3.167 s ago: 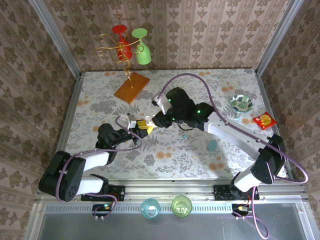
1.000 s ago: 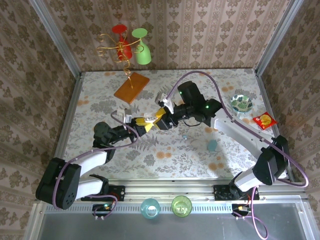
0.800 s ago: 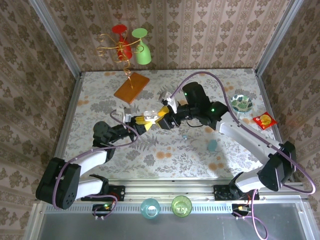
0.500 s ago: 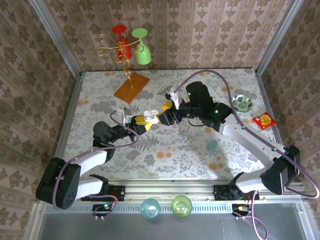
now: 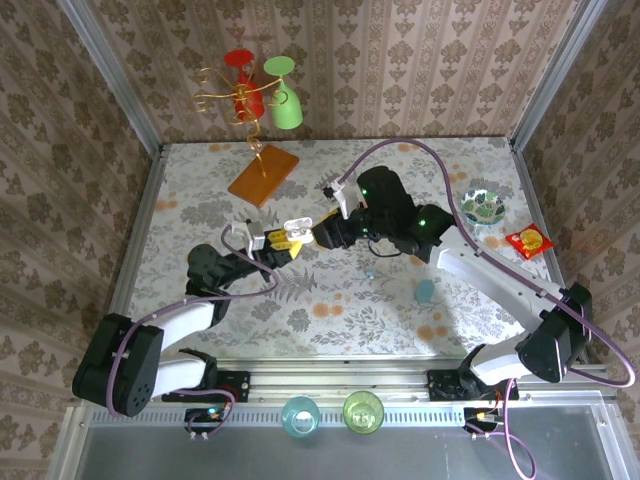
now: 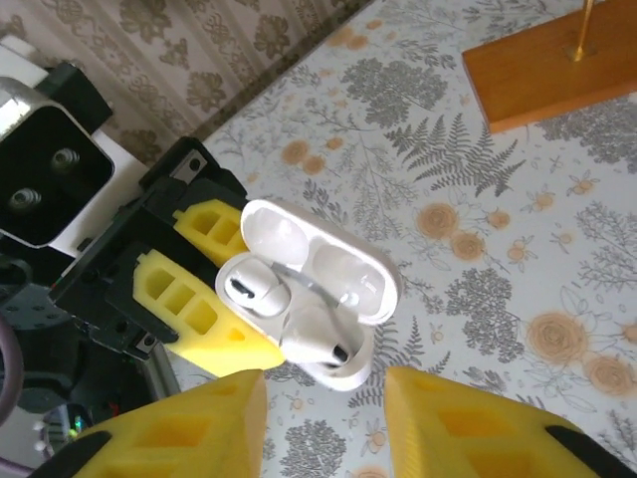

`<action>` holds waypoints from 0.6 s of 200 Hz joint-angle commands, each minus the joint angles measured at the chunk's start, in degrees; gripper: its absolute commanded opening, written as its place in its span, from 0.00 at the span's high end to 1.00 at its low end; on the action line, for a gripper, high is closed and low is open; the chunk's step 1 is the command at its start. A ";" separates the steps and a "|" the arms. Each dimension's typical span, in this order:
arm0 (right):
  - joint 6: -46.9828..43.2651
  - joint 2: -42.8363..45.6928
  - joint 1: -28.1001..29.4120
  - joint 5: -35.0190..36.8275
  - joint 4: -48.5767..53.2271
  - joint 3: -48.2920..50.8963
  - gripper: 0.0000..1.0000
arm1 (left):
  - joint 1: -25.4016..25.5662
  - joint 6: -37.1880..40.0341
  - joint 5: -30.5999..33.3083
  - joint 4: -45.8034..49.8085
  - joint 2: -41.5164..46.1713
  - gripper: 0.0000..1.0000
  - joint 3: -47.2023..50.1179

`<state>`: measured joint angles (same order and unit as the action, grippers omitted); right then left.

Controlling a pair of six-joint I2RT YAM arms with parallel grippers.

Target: Insert wireless bluetooth earbuds into charging case

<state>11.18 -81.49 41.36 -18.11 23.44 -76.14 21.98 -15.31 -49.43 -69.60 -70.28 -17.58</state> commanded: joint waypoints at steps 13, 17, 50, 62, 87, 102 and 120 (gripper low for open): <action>10.19 -1.60 2.16 13.39 7.00 -4.72 0.76 | -0.53 9.07 4.80 -0.07 -0.73 0.99 0.73; 11.66 -2.11 2.15 14.05 8.24 -5.12 0.74 | -0.51 9.83 5.34 -0.09 -0.69 0.99 1.02; 19.30 -3.75 2.73 16.32 9.30 -5.25 0.69 | -0.49 18.32 11.04 -0.31 -0.82 0.98 2.80; 20.72 -4.57 2.77 14.90 8.74 -5.82 0.69 | -0.45 20.51 12.08 -0.48 -0.82 0.98 3.24; 21.97 -6.42 2.81 10.35 5.67 -7.02 0.72 | -0.50 22.29 12.16 -0.45 -0.90 0.98 3.57; 22.35 -8.19 2.84 8.13 5.56 -8.27 0.72 | -0.44 22.57 12.01 -0.52 -1.08 0.99 3.70; 23.46 -9.84 2.83 5.71 5.02 -9.53 0.70 | -0.40 23.25 11.99 -0.55 -1.09 1.00 4.02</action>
<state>31.77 -89.45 43.77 -8.08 29.98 -82.65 21.98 4.69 -38.06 -68.77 -70.96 -14.28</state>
